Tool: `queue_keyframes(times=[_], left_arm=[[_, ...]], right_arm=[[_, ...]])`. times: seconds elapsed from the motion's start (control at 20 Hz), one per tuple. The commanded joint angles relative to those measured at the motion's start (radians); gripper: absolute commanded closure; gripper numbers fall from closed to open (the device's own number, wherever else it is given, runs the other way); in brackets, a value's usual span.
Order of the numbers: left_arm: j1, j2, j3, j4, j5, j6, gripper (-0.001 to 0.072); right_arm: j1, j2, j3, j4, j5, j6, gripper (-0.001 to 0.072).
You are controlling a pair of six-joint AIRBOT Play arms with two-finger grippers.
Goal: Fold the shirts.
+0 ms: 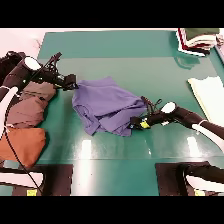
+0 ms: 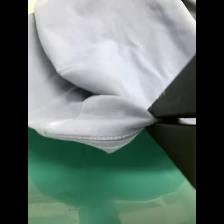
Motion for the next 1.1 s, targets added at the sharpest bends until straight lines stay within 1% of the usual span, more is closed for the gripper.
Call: queue_keyframes(times=[0.0, 0.05, 0.15, 0.25, 0.3, 0.5, 0.6, 0.75, 0.9, 1.05], left_arm=[[0.008, 0.059, 0.002, 0.035, 0.048, 0.001, 0.068], [0.016, 0.096, 0.002, 0.037, 0.076, 0.0, 0.068], [0.045, 0.188, 0.003, 0.036, 0.128, 0.0, 0.068], [0.076, 0.286, 0.007, 0.036, 0.15, 0.001, 0.068], [0.089, 0.329, 0.019, 0.037, 0.148, 0.006, 0.068], [0.099, 0.496, 0.125, 0.04, 0.139, 0.047, 0.068], [0.099, 0.561, 0.219, 0.04, 0.12, 0.047, 0.0681], [0.099, 0.64, 0.383, 0.036, 0.083, 0.053, 0.0681], [0.099, 0.676, 0.584, 0.036, 0.014, 0.052, 0.0681], [0.099, 0.681, 0.732, 0.029, -0.02, 0.048, 0.0681]], right_arm=[[0.002, 0.048, 0.042, -0.17, 0.026, 0.066, 0.0697], [-0.019, 0.094, 0.046, -0.244, 0.039, 0.109, 0.0697], [-0.082, 0.197, 0.045, -0.365, 0.077, 0.163, 0.0697], [-0.171, 0.304, 0.046, -0.446, 0.122, 0.179, 0.0697], [-0.223, 0.356, 0.046, -0.465, 0.137, 0.181, 0.0697], [-0.463, 0.579, 0.069, -0.462, 0.173, 0.178, 0.0697], [-0.562, 0.665, 0.161, -0.461, 0.245, 0.141, 0.0697], [-0.663, 0.745, 0.38, -0.462, 0.36, 0.099, 0.0698], [-0.713, 0.774, 0.601, -0.462, 0.436, 0.099, 0.0698], [-0.743, 0.741, 0.808, -0.462, 0.501, 0.099, 0.0698]])
